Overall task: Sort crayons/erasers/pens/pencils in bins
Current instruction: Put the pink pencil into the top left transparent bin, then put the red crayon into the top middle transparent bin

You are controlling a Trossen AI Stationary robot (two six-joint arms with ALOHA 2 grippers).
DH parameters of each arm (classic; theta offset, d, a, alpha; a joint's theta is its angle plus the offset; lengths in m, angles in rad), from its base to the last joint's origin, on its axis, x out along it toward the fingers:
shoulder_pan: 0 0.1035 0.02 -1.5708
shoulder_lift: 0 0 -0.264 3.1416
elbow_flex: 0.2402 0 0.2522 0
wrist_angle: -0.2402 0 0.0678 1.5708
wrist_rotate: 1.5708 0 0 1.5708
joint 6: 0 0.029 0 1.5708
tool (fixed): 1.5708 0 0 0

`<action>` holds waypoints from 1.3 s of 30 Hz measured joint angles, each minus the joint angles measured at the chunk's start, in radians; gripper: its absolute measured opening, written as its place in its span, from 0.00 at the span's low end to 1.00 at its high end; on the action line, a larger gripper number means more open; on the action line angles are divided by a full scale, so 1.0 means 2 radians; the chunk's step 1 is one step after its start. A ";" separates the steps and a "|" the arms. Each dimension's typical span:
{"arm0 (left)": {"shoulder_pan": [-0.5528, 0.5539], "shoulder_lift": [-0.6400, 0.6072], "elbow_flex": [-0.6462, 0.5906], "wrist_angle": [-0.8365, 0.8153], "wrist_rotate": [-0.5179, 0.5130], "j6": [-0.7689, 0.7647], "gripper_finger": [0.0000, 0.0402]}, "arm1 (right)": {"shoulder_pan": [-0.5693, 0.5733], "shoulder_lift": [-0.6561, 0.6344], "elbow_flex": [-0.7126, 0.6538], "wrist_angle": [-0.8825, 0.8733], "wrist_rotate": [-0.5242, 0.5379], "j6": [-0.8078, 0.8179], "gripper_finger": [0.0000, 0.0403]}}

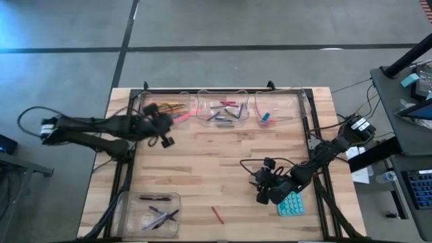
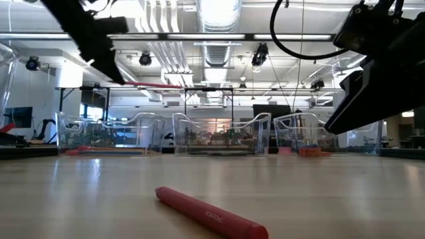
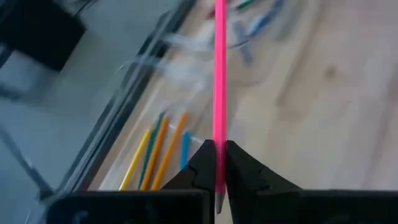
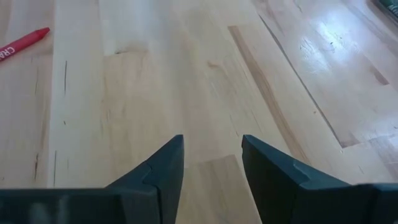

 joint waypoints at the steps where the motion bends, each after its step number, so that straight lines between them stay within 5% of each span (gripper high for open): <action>1: 0.014 -0.017 -0.012 0.000 0.000 -0.002 0.00 | 0.000 0.000 0.000 0.000 0.001 0.000 0.38; 9: 0.097 -0.094 -0.092 0.026 0.001 -0.011 0.00 | 0.002 0.000 0.000 0.000 0.022 -0.004 0.38; 17: 0.112 -0.087 -0.105 0.047 -0.051 -0.020 0.04 | 0.002 0.000 -0.001 0.000 0.023 -0.004 0.38; 30: 0.112 -0.047 -0.092 0.046 -0.066 -0.010 0.44 | 0.002 0.000 -0.001 0.001 0.022 -0.003 0.38; 33: 0.105 -0.046 -0.079 0.071 -0.020 0.006 0.52 | 0.002 0.000 -0.001 0.007 0.022 -0.004 0.38; 39: 0.029 -0.030 -0.075 0.208 0.202 0.043 0.53 | 0.002 0.000 -0.001 0.016 0.022 -0.015 0.38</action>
